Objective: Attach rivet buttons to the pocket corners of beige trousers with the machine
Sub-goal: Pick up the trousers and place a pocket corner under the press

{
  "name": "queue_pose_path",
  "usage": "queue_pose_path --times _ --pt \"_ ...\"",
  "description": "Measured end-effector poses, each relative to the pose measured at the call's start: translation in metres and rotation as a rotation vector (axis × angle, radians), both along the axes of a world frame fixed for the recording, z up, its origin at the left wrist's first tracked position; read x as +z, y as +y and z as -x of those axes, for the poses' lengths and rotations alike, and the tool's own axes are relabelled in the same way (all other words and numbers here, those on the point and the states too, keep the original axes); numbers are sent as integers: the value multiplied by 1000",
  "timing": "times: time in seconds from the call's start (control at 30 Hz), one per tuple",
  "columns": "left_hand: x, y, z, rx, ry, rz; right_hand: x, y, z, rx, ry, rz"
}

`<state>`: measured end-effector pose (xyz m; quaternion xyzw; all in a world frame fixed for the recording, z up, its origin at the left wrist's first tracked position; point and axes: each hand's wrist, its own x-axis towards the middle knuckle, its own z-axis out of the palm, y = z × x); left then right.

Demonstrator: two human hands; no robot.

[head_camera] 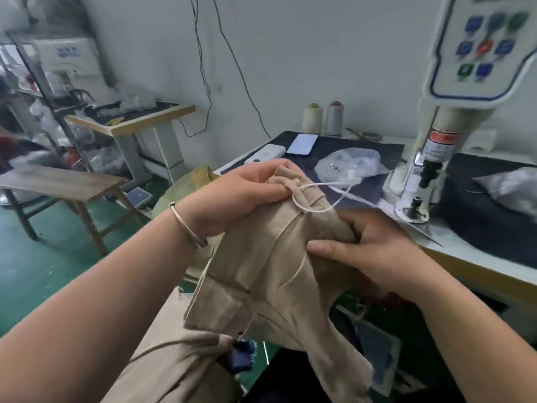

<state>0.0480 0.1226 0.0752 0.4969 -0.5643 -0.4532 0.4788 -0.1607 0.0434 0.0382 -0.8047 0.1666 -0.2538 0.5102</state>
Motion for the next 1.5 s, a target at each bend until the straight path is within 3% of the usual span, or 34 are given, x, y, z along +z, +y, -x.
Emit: queue_pose_path --times 0.1,0.17,0.23,0.3,0.4,0.57,0.7,0.77,0.83,0.87,0.93,1.0,1.13,1.23,1.37,1.5 --pt "0 -15 9 25 7 3 1 -1 22 -23 -174 -298" --pt "-11 -17 11 -108 67 -134 -2 1 36 -111 -334 -480" --pt "-30 -13 15 -286 -6 -269 -6 4 49 -190 -448 -614" --pt "-52 -9 26 -426 -181 -299 -13 11 63 -204 -485 -664" --pt "-74 -9 39 -453 -341 -332 -27 21 92 -253 -518 -765" --pt "-71 -22 44 -422 -124 -322 -35 26 145 -417 -542 -794" --pt "-73 -40 64 -341 -121 -277 -30 25 162 -626 -393 -558" --pt "-67 -49 77 -385 -135 -265 -23 21 172 -729 -14 -271" --pt "-55 -57 92 -476 -178 -257 -18 16 182 -959 494 153" --pt "-48 -61 100 -524 -219 -249 -16 14 184 -1107 628 338" --pt "-35 -70 118 -609 -343 -215 -9 14 178 -1263 526 593" --pt "-23 -79 138 -666 -479 -141 -9 13 169 -1098 280 685" --pt "-6 -91 162 -713 -617 16 4 9 152 -425 329 234" --pt "-7 -94 154 -723 -466 -98 -1 0 156 -330 351 90" --pt "-21 -92 114 -774 -234 -332 -14 -7 177 -185 112 -306" --pt "-45 -85 90 -753 -283 -374 -24 -12 196 -28 -122 -617"
